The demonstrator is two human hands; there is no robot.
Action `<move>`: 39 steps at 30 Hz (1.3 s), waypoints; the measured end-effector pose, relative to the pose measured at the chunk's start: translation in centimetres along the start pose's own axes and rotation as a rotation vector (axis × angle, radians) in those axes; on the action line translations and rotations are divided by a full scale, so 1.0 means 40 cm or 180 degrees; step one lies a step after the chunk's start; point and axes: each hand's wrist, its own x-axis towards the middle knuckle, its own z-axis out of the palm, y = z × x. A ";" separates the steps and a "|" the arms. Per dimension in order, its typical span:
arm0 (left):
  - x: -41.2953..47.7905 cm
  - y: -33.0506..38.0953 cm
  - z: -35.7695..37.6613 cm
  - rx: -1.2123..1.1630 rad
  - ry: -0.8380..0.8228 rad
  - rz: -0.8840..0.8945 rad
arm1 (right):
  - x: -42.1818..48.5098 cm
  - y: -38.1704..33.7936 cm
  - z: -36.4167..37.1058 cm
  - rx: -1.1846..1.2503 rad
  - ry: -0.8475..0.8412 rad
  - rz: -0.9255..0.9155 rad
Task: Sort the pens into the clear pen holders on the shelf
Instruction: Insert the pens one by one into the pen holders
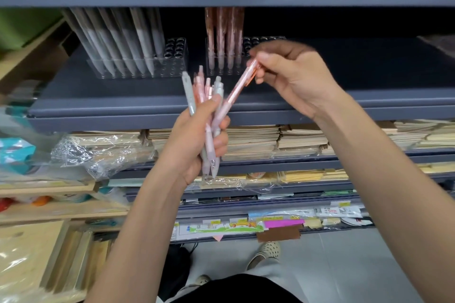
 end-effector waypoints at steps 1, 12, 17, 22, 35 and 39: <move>0.004 0.002 0.001 -0.0065 0.0035 0.0039 | -0.002 -0.005 -0.009 0.0076 0.0133 -0.0043; 0.008 0.005 -0.005 -0.0096 0.0459 0.0211 | 0.039 -0.041 -0.079 -0.0225 0.2052 -0.1400; 0.001 0.012 -0.020 -0.0049 0.0579 0.0257 | 0.084 -0.024 -0.055 -0.0861 0.1858 -0.1346; -0.004 0.014 -0.037 -0.0054 0.0631 0.0283 | 0.132 -0.020 -0.029 -0.2041 0.1526 -0.0934; -0.010 0.015 -0.046 0.0038 0.0574 0.0244 | 0.183 -0.046 0.029 -0.3627 0.0944 -0.0420; -0.014 0.020 -0.044 0.0069 0.0501 0.0199 | 0.190 -0.041 0.024 -0.3569 0.1024 -0.0366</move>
